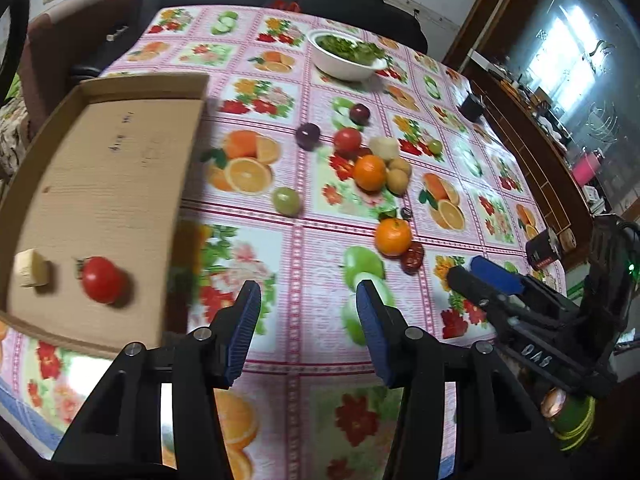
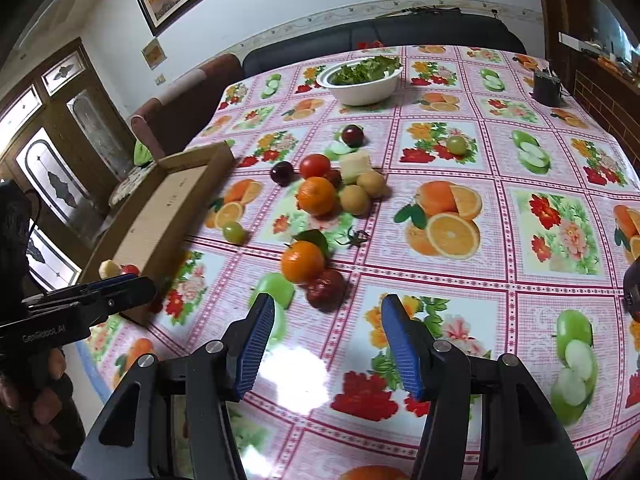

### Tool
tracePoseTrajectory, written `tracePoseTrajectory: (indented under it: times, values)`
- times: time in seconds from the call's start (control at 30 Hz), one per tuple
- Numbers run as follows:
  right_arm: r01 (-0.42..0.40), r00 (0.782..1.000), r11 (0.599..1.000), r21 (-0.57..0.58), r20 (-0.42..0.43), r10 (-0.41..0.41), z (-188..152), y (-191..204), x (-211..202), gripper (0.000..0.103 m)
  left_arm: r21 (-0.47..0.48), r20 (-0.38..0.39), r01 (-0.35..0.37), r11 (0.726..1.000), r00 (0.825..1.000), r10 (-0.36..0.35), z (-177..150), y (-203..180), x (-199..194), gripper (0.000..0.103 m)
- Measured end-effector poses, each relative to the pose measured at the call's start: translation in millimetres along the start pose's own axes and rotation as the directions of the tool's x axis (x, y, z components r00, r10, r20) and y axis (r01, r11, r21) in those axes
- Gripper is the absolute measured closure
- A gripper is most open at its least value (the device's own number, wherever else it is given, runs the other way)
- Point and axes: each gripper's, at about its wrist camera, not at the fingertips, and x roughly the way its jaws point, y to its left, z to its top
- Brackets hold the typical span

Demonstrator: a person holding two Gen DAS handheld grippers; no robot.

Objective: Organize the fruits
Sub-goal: 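Withdraw both tools from the tray back toward the fruit cluster, then grasp the red date with the right tool while the left grasps a mandarin orange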

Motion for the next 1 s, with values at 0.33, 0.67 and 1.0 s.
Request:
tracePoseTrajectory:
  times: [0.33,0.67,1.0]
  values:
    - [0.041,0.997,0.994,-0.100,-0.057,-0.046,6.3,12.6,40.3,0.056,0.030,-0.019,0.008,1.000,1.000,-0.008,15.1,-17.9,16.7,0.055]
    - [0.090,0.994,0.991,-0.095,-0.053,-0.095,7.6,-3.0,31.5,0.075,0.083,-0.076,0.065,0.994,0.995,-0.058,27.7,-51.3,52.7,0.055]
    - [0.138,0.990,0.990,0.008,-0.014,-0.138,6.0,-43.4,-7.3,0.075,0.170,-0.072,0.010,0.985,0.997,0.002,34.5,-90.5,88.9,0.055]
